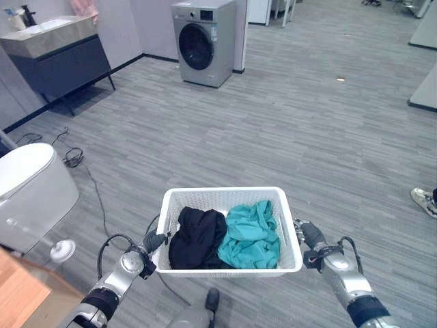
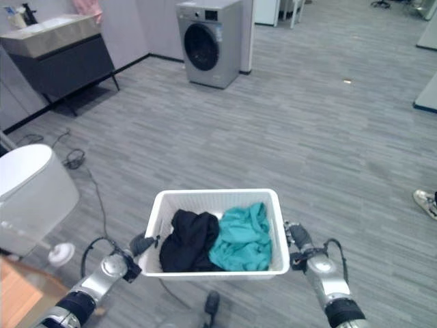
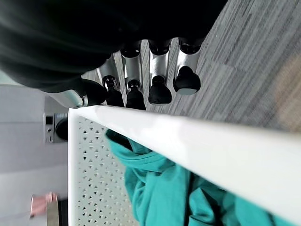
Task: Grab the laundry basket,head to the washer,open it,put in the laundry and shut it.
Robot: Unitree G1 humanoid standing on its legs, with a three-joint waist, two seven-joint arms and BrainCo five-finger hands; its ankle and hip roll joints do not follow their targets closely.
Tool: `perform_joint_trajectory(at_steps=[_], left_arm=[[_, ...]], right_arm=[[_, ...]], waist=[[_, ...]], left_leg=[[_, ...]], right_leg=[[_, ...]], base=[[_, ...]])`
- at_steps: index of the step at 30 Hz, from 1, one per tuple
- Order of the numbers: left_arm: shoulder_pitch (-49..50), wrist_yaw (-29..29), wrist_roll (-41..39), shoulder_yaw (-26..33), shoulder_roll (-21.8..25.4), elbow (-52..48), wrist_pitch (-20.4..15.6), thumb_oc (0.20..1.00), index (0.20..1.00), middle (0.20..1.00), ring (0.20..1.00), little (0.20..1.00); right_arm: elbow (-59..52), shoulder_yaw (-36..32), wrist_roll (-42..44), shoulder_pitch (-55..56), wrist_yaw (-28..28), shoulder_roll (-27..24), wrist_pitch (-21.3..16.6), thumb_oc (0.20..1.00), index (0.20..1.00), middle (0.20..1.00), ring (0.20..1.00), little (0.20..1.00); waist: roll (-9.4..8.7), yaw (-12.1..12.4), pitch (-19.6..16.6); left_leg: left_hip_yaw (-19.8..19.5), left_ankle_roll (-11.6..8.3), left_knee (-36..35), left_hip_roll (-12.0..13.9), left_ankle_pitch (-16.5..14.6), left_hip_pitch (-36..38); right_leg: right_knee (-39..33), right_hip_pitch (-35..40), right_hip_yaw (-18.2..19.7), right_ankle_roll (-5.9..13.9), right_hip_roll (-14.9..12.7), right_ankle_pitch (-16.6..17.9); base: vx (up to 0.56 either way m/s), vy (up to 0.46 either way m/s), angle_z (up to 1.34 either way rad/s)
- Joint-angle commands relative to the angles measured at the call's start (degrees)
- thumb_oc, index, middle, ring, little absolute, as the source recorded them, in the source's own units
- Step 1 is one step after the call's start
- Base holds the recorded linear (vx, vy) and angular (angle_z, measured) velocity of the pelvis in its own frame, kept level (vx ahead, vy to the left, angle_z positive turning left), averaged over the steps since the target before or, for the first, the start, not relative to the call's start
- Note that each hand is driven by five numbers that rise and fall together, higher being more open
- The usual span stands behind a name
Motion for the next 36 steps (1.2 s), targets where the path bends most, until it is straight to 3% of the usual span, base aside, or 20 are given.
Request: perform_joint_trajectory(at_steps=[1,3,5,6,8,9,11,13,14,15,17,18,20,22,23,24,26,29,32,36], left_arm=[[-7.6,0.7,-1.6,-0.6,-0.2,-6.3,-6.7,0.2,0.2,0.2,0.2,0.2],[-6.6,0.4,-2.0,0.2,-0.3,-6.7,-6.3,0.2,0.2,0.2,0.2,0.2],[-5.6,0.5,-2.7,1.4,-0.2,-7.4,-5.8,0.2,0.2,0.2,0.2,0.2],[-5.3,0.5,-3.0,1.8,-0.2,-6.9,-5.6,0.2,0.2,0.2,0.2,0.2],[-5.2,0.5,-3.5,2.3,-0.1,-6.7,-5.6,0.2,0.2,0.2,0.2,0.2],[-5.4,0.5,-3.5,2.4,-0.3,-6.3,-5.7,0.2,0.2,0.2,0.2,0.2],[-6.2,0.9,-3.4,2.6,-1.0,-5.4,-6.2,0.2,0.2,0.2,0.2,0.2],[-7.4,1.9,-2.8,2.2,-1.5,-4.6,-6.9,0.2,0.2,0.2,0.2,0.2],[-8.0,1.9,-1.8,1.6,-2.2,-4.1,-6.7,0.2,0.2,0.2,0.2,0.2],[-7.9,1.9,-1.8,1.6,-2.2,-4.1,-6.7,0.2,0.2,0.2,0.2,0.2],[-8.2,1.7,-2.1,1.0,-3.4,-2.7,-6.3,0.2,0.2,0.2,0.2,0.2],[-8.2,1.5,-2.4,1.0,-3.4,-2.8,-5.6,0.2,0.2,0.2,0.2,0.2],[-8.0,1.5,-3.3,1.8,-3.2,-3.6,-5.4,0.2,0.2,0.2,0.2,0.2],[-8.4,1.7,-3.6,1.6,-3.2,-3.9,-5.4,0.2,0.2,0.2,0.2,0.2],[-9.7,1.7,-4.1,1.0,-3.5,-4.3,-5.3,0.2,0.2,0.2,0.2,0.2],[-10.3,1.5,-4.1,0.7,-3.6,-4.5,-5.3,0.2,0.2,0.2,0.2,0.2],[-11.4,1.5,-4.2,0.0,-3.9,-4.0,-5.4,0.2,0.2,0.2,0.2,0.2],[-12.1,1.5,-4.2,-0.6,-4.0,-3.5,-5.6,0.2,0.2,0.2,0.2,0.2],[-11.8,1.3,-4.7,-0.7,-4.0,-2.9,-5.8,0.2,0.2,0.2,0.2,0.2],[-10.6,1.5,-5.0,0.0,-3.7,-3.2,-6.3,0.2,0.2,0.2,0.2,0.2]], right_arm=[[-4.8,0.2,0.9,-1.9,3.2,0.5,-4.7,0.2,0.2,0.2,0.2,0.2],[-4.7,0.2,1.2,-2.0,3.4,1.1,-4.8,0.2,0.2,0.2,0.2,0.2],[-4.9,0.2,1.3,-2.1,3.8,1.0,-4.5,0.2,0.2,0.2,0.2,0.2],[-5.0,0.4,1.6,-2.4,4.1,0.7,-4.1,0.2,0.2,0.2,0.2,0.2],[-5.4,0.7,1.9,-2.8,4.2,0.0,-4.1,0.2,0.2,0.2,0.2,0.2],[-5.5,0.9,2.0,-3.0,4.2,-0.3,-4.0,0.2,0.2,0.2,0.2,0.2],[-5.5,1.6,2.1,-4.1,3.9,-1.2,-4.1,0.2,0.2,0.2,0.2,0.2],[-6.4,2.2,1.5,-4.5,3.8,-1.4,-4.0,0.2,0.2,0.2,0.2,0.2],[-7.1,1.6,1.5,-3.6,3.8,-1.2,-4.0,0.2,0.2,0.2,0.2,0.2],[-7.1,1.7,1.5,-3.5,3.8,-1.2,-4.0,0.2,0.2,0.2,0.2,0.2],[-6.8,1.2,2.0,-3.2,3.2,-2.0,-4.3,0.2,0.2,0.2,0.2,0.2],[-7.1,0.8,2.6,-3.1,2.9,-2.3,-4.2,0.2,0.2,0.2,0.2,0.2],[-7.8,0.9,3.3,-3.7,2.5,-3.1,-4.4,0.2,0.2,0.2,0.2,0.2],[-7.5,0.9,3.4,-4.0,1.9,-3.5,-4.4,0.2,0.2,0.2,0.2,0.2],[-7.6,0.0,4.1,-3.2,0.8,-4.0,-4.3,0.2,0.2,0.2,0.2,0.2],[-8.0,-0.6,4.2,-2.8,0.7,-4.0,-4.1,0.2,0.2,0.2,0.2,0.2],[-7.9,-1.0,4.1,-2.7,0.5,-4.4,-4.1,0.2,0.2,0.2,0.2,0.2],[-6.6,-0.9,3.6,-2.8,0.0,-4.7,-4.4,0.2,0.2,0.2,0.2,0.2],[-5.5,-0.8,3.4,-3.3,0.2,-3.8,-4.7,0.2,0.2,0.2,0.2,0.2],[-5.3,-0.5,3.0,-3.2,0.6,-3.3,-4.8,0.2,0.2,0.2,0.2,0.2]], waist=[[-0.58,-0.8,-5.8],[-0.5,-0.9,-5.2],[0.18,-1.3,-4.5],[0.64,-2.0,-4.4],[0.14,-3.3,-3.9],[-0.37,-3.9,-3.7],[-0.6,-5.6,-2.5],[-0.35,-6.9,-1.9],[-1.78,-7.3,-2.6],[-1.4,-7.3,-2.7],[-1.24,-8.4,-3.9],[-1.61,-8.5,-3.4],[-2.9,-7.1,-1.9],[-3.13,-6.8,-1.6],[-3.71,-6.2,-1.0],[-3.5,-5.9,-0.8],[-2.52,-5.3,-0.9],[-0.49,-4.2,-1.2],[-0.2,-3.1,-0.9],[-0.04,-2.8,-1.7]], left_leg=[[-3.2,-8.19,6.7,-0.3,-5.1,-3.8],[-4.1,-7.19,7.0,-0.7,-6.9,-1.9],[-5.0,-6.86,6.4,0.1,-7.8,0.4],[-5.9,-7.17,5.8,0.7,-8.3,2.0],[-7.6,-8.0,5.4,0.8,-9.4,4.0],[-8.4,-8.42,5.3,0.6,-10.2,4.9],[-10.9,-9.42,4.3,0.6,-12.2,8.3],[-12.2,-10.34,4.3,1.6,-13.5,10.8],[-12.1,-11.24,6.0,1.6,-14.5,11.9],[-12.1,-11.16,6.0,2.1,-15.1,12.3],[-9.7,-14.67,19.3,4.9,-9.3,9.0],[-8.3,-14.88,28.8,5.5,-5.7,4.4],[-6.2,-13.27,42.6,4.2,-3.6,-3.4],[-5.0,-12.68,45.5,4.2,-4.0,-6.5],[-2.2,-12.22,41.1,6.5,-4.3,-12.5],[-0.9,-12.5,37.0,7.7,-4.7,-13.2],[0.6,-13.3,25.9,7.8,-4.9,-14.3],[0.2,-14.74,7.2,8.5,-0.7,-14.2],[-2.9,-15.67,1.1,8.5,0.5,-15.4],[-2.0,-16.36,4.3,10.4,1.4,-16.3]], right_leg=[[1.6,-0.1,5.4,7.44,-12.3,21.9],[6.5,-2.8,5.7,7.31,-12.3,21.0],[6.7,-7.5,4.7,6.32,-11.6,17.9],[3.5,-9.2,4.0,5.5,-10.2,14.0],[-5.5,-11.4,4.6,5.19,-7.9,11.6],[-10.9,-12.3,5.5,5.42,-7.3,12.5],[-21.1,-16.3,6.7,6.88,-7.1,17.7],[-25.1,-17.2,6.6,8.02,-7.3,20.5],[-24.9,-15.2,6.4,6.93,-8.7,22.0],[-24.9,-14.9,6.2,6.89,-8.3,21.5],[-23.2,-11.3,4.0,5.12,-8.1,20.5],[-22.8,-9.7,3.4,4.23,-8.3,19.9],[-23.7,-6.7,2.8,2.05,-8.1,19.0],[-24.1,-5.5,2.9,1.45,-7.9,18.3],[-24.7,-3.2,2.5,0.95,-7.9,16.9],[-25.0,-2.4,1.9,0.99,-8.0,16.1],[-25.3,-1.1,1.3,1.13,-7.5,14.1],[-24.3,2.2,2.0,1.11,-6.1,10.0],[-22.8,6.0,4.6,1.14,-6.5,6.4],[-22.4,10.0,6.5,2.4,-8.4,4.2]], base=[[0.22,0.15,0.21],[0.26,0.097,0.52],[0.24,0.038,0.26],[0.23,-0.04,0.09],[0.32,-0.115,0.11],[0.35,-0.166,0.23],[0.37,-0.161,0.36],[0.43,-0.19,0.87],[0.38,-0.178,1.04],[0.53,-0.259,0.84],[0.47,-0.234,0.44],[0.27,-0.252,0.67],[0.17,-0.243,0.83],[0.21,-0.145,-0.31],[0.38,-0.145,-0.56],[0.39,-0.06,0.13],[0.33,0.066,1.02],[0.4,0.091,0.01],[0.56,0.127,-0.21],[0.38,0.156,-0.48]])
